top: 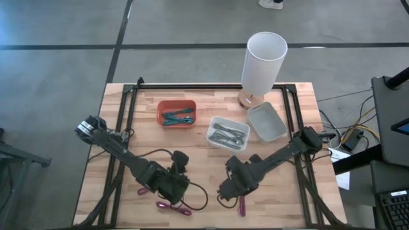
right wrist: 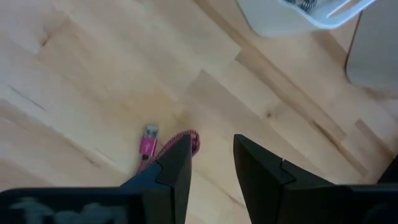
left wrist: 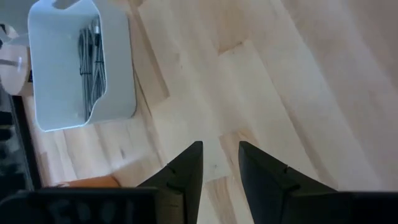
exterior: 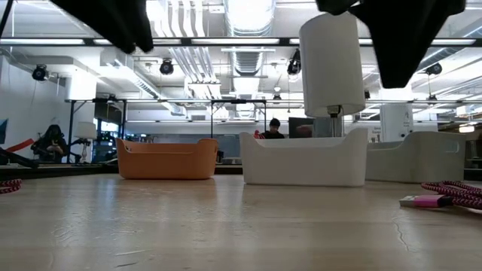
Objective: Pick & Place USB Port
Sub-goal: Put the bottom right pink charger cable into the gray bin
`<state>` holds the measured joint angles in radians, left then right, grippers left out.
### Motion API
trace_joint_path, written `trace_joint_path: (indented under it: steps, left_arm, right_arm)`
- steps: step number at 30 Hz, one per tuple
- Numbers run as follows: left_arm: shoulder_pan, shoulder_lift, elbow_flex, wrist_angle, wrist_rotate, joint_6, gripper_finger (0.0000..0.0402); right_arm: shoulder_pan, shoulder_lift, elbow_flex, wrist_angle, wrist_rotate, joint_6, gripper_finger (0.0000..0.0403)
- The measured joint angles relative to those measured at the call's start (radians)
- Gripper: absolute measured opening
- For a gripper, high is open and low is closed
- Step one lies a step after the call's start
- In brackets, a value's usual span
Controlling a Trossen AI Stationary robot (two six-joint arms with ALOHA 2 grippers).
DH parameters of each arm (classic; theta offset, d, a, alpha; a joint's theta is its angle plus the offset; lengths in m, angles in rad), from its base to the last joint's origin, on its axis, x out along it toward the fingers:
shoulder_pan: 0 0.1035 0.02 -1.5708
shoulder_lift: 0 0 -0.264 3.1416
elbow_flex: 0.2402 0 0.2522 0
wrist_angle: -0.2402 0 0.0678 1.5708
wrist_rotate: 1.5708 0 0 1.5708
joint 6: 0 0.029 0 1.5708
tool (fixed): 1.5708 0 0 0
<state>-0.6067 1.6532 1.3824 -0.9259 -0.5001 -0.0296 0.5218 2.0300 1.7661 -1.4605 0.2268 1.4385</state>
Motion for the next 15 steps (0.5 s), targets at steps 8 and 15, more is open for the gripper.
trace_joint_path:
  steps: [8, 15]
  left_arm:
    - [-0.003, -0.208, -0.185, 0.121, 0.048, -0.07, 0.0115]
    - [-0.003, -0.366, -0.437, 0.334, 0.064, -0.17, 0.0115]
  right_arm:
    - [0.058, 0.0, -0.018, 0.004, -0.027, 0.111, 0.0118]
    - [0.076, 0.0, -0.02, 0.02, -0.026, 0.187, 0.0118]
